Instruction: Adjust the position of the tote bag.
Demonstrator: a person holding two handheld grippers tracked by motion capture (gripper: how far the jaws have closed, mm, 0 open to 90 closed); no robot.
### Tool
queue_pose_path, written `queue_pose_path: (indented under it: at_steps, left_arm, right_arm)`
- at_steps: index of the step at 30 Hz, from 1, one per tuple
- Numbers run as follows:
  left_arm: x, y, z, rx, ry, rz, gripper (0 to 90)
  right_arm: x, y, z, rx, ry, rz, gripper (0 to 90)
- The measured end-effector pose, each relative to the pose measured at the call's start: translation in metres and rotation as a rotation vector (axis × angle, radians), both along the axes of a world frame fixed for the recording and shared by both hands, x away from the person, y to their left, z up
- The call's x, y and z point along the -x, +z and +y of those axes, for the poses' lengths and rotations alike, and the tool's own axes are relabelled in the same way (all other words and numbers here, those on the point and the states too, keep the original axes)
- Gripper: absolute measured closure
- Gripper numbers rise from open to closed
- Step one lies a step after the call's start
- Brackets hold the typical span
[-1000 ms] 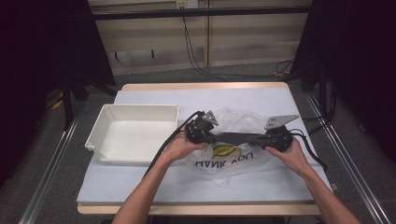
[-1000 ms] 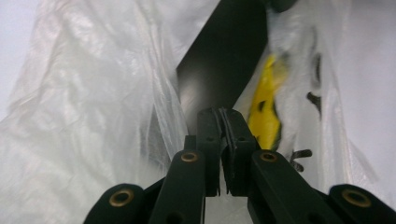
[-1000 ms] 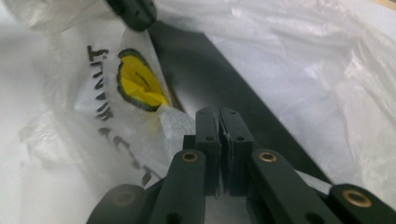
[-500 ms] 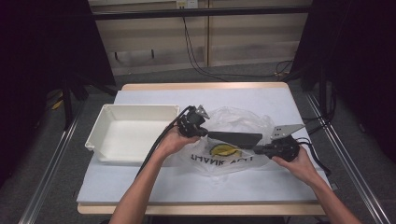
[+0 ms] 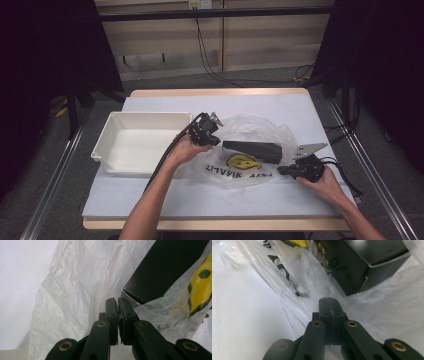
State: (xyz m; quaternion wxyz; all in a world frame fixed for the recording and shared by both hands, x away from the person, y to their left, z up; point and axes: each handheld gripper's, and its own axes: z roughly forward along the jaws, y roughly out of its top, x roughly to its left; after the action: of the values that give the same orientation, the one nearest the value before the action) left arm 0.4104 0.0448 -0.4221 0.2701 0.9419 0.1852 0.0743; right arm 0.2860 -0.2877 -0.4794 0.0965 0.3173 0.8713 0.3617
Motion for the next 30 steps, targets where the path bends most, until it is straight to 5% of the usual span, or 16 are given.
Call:
queue_pose_path:
  at_steps: [15,20,30]
  left_arm:
    - [0.002,-0.001,-0.002,-0.006,-0.009,0.001,86.7]
    - [0.006,0.002,-0.003,-0.006,-0.044,-0.016,83.1]
    - [0.014,0.025,-0.005,0.083,-0.091,-0.054,75.8]
  right_arm:
    - [0.022,0.0,-0.012,-0.009,-0.031,-0.007,90.0]
    - [0.021,0.002,-0.011,-0.065,-0.046,-0.041,80.4]
    - [0.036,0.02,-0.016,-0.165,-0.083,-0.127,66.4]
